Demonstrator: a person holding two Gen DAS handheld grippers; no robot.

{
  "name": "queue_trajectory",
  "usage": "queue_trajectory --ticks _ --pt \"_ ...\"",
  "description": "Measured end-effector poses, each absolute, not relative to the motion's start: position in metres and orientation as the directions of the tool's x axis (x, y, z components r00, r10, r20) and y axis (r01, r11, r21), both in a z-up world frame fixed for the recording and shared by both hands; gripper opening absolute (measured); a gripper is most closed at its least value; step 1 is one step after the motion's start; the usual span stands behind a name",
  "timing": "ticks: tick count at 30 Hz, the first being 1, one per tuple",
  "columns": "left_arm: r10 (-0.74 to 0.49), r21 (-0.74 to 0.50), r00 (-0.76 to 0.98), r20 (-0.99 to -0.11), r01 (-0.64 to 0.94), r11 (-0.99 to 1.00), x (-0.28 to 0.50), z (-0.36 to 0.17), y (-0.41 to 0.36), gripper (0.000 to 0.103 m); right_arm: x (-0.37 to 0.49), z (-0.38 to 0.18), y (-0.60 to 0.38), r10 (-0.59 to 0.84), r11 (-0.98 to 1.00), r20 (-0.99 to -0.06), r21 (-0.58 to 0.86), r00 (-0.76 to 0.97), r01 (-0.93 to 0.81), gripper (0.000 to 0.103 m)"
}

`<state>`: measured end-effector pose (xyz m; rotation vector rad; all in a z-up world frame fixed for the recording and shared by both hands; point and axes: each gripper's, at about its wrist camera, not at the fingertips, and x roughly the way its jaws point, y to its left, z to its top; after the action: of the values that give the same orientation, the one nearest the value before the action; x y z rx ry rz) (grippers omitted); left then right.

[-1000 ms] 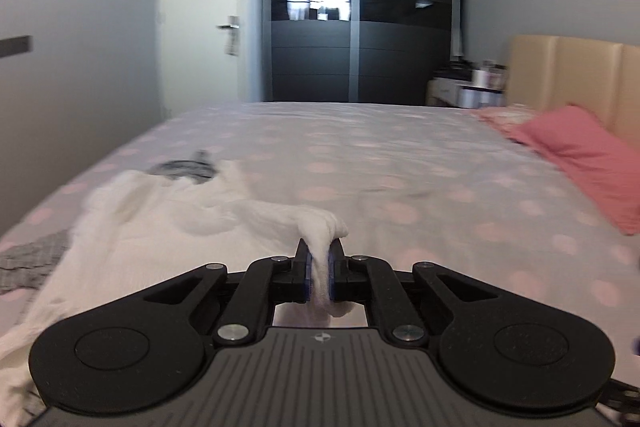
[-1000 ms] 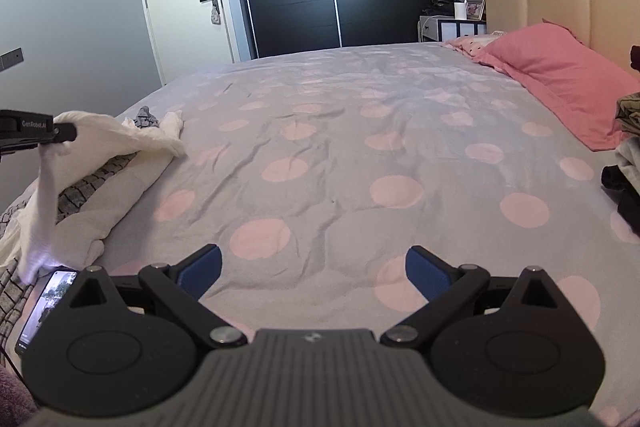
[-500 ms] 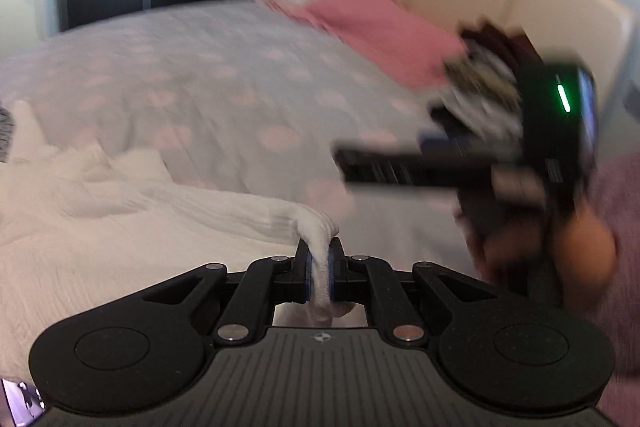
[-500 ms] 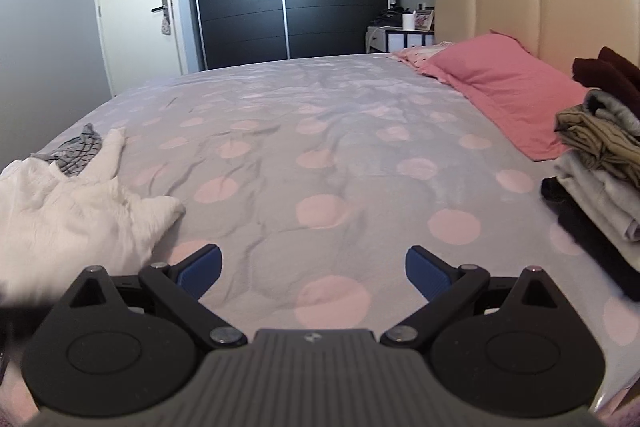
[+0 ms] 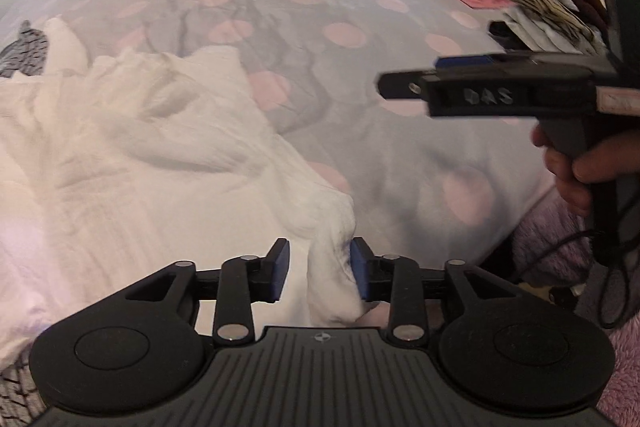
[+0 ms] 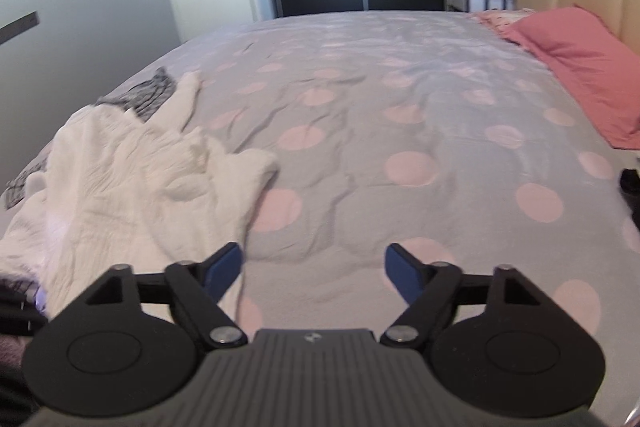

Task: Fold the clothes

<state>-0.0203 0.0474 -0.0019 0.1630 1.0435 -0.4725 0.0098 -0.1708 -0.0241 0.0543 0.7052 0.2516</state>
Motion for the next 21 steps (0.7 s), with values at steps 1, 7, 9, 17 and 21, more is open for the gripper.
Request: queue_trajectory --ticks 1,7,9,17,21 --pt "-0.288 -0.088 0.420 -0.861 0.434 0.897 -0.013 0.003 0.053 0.038 0.012 -0.021 -0.168 0.260 0.964 -0.640 0.134 0.723 -0.229 0.076" --pt "-0.200 -0.031 0.492 -0.847 0.329 0.944 0.029 0.033 0.106 0.042 0.043 0.002 -0.146 0.361 0.918 -0.696 0.149 0.621 -0.367 0.076" --pt "-0.165 -0.012 0.519 -0.839 0.286 0.958 0.045 0.044 0.125 0.046 0.061 0.005 -0.136 0.385 0.901 -0.715 0.155 0.583 -0.405 0.076" --pt "0.076 0.102 0.645 -0.760 0.004 0.995 0.149 0.034 0.246 0.047 0.150 -0.006 -0.090 0.417 0.847 -0.755 0.119 0.507 -0.519 0.059" --pt "0.165 0.068 0.648 -0.743 -0.172 0.983 0.189 0.011 0.312 0.047 0.199 -0.025 -0.075 0.424 0.851 -0.756 0.145 0.498 -0.504 0.054"
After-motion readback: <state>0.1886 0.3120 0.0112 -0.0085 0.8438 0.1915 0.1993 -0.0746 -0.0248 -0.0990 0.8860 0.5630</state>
